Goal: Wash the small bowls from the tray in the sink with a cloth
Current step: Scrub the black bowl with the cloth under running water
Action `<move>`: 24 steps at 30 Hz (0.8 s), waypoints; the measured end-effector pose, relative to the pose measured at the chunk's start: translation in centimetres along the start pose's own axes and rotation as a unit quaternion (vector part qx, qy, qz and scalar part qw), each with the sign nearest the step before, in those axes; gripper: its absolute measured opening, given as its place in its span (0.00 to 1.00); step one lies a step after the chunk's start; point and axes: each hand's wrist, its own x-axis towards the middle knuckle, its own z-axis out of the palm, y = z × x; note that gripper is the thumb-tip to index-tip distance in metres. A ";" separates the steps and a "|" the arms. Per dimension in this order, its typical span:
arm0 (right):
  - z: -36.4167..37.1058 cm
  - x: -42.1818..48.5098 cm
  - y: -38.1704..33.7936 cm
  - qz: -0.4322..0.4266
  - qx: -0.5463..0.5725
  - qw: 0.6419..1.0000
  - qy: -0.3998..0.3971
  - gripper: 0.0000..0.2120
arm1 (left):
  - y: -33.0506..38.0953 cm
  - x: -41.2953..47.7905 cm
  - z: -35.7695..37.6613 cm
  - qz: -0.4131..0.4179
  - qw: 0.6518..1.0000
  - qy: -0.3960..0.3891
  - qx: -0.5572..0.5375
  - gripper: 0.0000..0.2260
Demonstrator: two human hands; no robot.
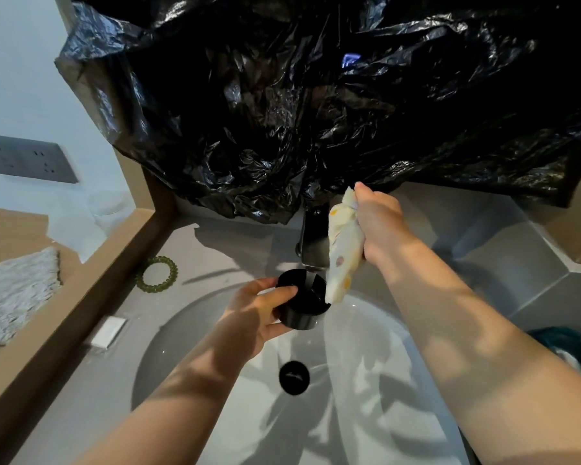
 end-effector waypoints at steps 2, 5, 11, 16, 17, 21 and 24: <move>0.0 -0.3 0.2 0.008 0.007 1.000 -0.014 0.12 | -0.2 0.0 -0.1 0.003 1.000 -0.004 0.004 0.13; -0.4 -0.6 0.9 0.034 0.052 0.998 -0.030 0.13 | -0.9 -0.1 -0.4 0.015 1.000 -0.015 0.002 0.12; -3.3 -2.4 5.5 0.044 -0.021 0.998 0.030 0.11 | -2.4 0.1 -0.9 0.027 1.000 0.000 0.015 0.10; -4.7 -4.7 10.9 0.062 -0.050 0.995 0.056 0.06 | -4.0 0.5 -1.1 -0.011 0.997 0.007 0.075 0.10; -4.7 -5.1 11.8 0.077 -0.042 0.995 0.049 0.06 | -4.4 0.6 -1.2 -0.021 0.996 0.000 0.086 0.09; -4.1 -6.3 14.4 0.127 -0.041 0.991 0.013 0.06 | -5.8 1.0 -1.8 -0.047 0.993 -0.001 0.110 0.09; -3.1 -6.4 15.3 0.143 -0.016 0.990 -0.002 0.06 | -6.7 1.5 -2.0 -0.041 0.992 0.022 0.120 0.12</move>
